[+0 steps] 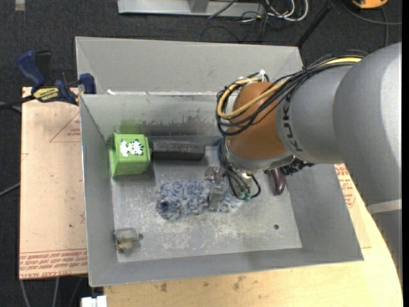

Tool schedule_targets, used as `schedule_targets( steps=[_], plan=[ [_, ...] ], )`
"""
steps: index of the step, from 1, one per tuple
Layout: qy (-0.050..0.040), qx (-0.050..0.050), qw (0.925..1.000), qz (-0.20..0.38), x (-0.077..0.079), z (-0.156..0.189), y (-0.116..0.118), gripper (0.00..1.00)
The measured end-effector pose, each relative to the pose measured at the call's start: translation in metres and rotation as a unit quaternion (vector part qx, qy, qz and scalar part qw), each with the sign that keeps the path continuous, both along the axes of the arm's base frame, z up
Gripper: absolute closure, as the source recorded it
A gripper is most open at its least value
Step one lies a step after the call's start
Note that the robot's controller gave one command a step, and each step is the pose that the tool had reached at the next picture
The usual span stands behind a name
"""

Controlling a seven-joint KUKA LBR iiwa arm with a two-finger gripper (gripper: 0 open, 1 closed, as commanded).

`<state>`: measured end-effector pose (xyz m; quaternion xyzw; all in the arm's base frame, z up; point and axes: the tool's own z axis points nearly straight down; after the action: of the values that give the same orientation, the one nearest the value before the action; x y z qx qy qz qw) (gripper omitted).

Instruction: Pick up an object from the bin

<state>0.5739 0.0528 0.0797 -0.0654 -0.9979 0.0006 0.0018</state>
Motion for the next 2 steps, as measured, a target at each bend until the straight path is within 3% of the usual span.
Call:
schedule_targets(
  steps=[2],
  plan=[
    [-0.0006, 0.001, 1.0000, 0.001, 0.000, 0.041, 0.001, 1.00]
  ],
)
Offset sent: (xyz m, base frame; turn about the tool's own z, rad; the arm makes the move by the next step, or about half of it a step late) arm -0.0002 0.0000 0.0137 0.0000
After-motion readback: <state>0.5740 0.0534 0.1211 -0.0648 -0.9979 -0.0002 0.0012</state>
